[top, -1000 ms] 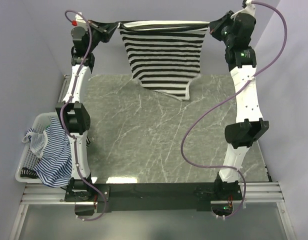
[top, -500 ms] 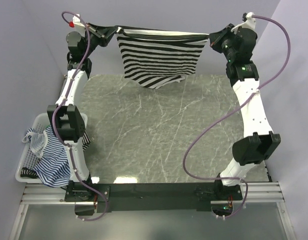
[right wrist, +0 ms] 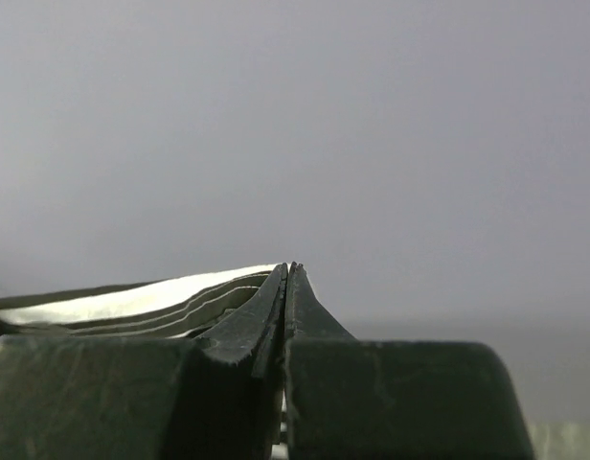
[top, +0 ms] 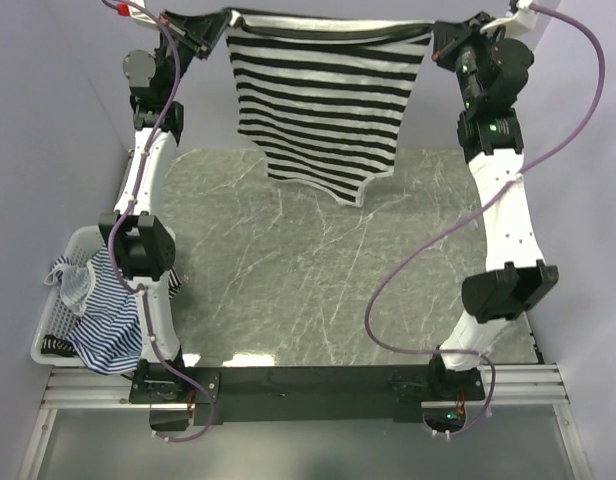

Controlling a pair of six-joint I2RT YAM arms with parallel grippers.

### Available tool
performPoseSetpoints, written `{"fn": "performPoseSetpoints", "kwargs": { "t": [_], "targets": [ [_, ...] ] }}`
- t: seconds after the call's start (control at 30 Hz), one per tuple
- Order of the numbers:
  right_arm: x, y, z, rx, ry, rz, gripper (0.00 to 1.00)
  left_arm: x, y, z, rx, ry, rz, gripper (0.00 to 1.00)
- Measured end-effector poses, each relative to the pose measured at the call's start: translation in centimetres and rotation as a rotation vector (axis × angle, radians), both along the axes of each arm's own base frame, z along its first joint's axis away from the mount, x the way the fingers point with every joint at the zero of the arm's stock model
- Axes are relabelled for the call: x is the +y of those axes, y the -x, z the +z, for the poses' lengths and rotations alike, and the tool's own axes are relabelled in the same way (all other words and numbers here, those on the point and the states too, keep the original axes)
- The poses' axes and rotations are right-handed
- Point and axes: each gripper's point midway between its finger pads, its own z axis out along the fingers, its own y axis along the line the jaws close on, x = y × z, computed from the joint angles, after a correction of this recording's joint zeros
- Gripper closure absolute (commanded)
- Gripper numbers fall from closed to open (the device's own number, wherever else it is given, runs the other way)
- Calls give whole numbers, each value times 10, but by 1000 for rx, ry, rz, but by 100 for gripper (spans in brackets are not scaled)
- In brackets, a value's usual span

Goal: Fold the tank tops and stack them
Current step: Flatten the tank top out

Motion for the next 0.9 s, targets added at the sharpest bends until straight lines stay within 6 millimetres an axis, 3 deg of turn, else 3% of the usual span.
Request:
{"fn": "performPoseSetpoints", "kwargs": {
  "t": [0.1, 0.2, 0.3, 0.47, 0.6, 0.77, 0.9],
  "targets": [
    [0, -19, 13, -55, -1, -6, 100, 3, 2, 23, -125, 12, 27, 99],
    [1, -41, 22, -106, -1, -9, 100, 9, -6, 27, -197, 33, 69, 99],
    [3, -63, 22, -144, -1, -10, 100, 15, -25, 12, -196, 43, 113, 99],
    [5, -88, -1, -129, 10, -13, 100, 19, -53, -19, -162, 40, 163, 99],
    [5, -93, -6, -136, 17, -16, 100, 22, -59, -24, -166, 36, 192, 99],
    [4, -89, 6, -184, 25, -24, 100, 22, -48, -6, -235, 36, 209, 99],
    [4, -89, 4, -193, 28, -25, 100, 21, -46, -8, -250, 35, 206, 99]
  ]
}}
